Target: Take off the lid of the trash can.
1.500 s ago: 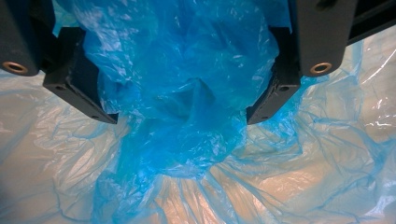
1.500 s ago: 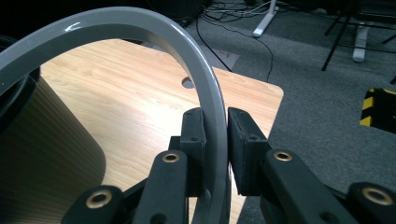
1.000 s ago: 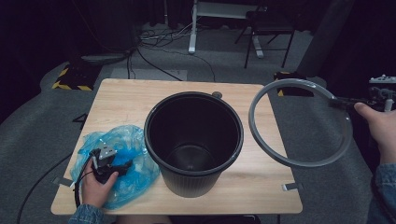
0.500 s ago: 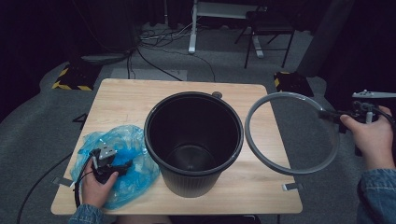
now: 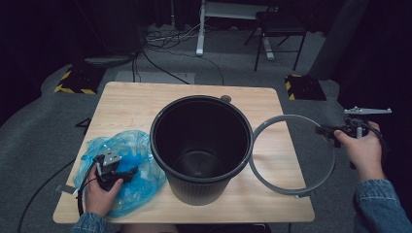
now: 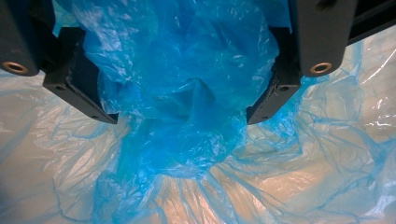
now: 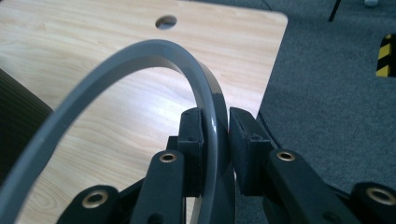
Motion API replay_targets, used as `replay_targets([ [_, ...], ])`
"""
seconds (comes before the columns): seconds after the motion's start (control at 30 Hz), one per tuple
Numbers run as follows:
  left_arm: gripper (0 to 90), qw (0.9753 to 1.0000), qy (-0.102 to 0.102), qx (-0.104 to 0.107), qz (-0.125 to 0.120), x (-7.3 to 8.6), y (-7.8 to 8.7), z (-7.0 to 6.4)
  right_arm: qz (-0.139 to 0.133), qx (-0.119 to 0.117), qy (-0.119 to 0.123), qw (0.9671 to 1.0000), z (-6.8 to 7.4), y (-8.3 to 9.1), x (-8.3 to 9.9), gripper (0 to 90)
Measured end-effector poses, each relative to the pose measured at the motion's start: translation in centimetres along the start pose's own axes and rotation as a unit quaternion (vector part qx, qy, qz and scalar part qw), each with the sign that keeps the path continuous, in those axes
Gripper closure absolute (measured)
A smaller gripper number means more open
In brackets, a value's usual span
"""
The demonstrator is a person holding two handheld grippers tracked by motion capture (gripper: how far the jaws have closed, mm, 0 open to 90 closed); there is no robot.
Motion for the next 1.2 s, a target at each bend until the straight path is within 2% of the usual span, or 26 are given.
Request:
replay_targets([
  [0.53, 28.4, 1.0000, 0.000, 0.000, 0.000, 0.0, 0.0, 0.0, 0.026, -0.012, -0.024, 0.9993, -0.6, -4.8, 3.5, 75.4],
  [1.2, 28.4, 1.0000, 0.000, 0.000, 0.000, 0.0, 0.0, 0.0, 0.040, -0.014, -0.035, 0.9985, -0.7, -8.7, 6.6, 74.9],
])
Point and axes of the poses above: each handheld gripper's, and its own axes: y roughly backward along the jaws, x roughly out of its underside, z roughly to its left, the point moved 6 cm from there along -y, roughly forward along the jaws, and after that the axes turned 5 degrees about -y, right-handed, at the moved point
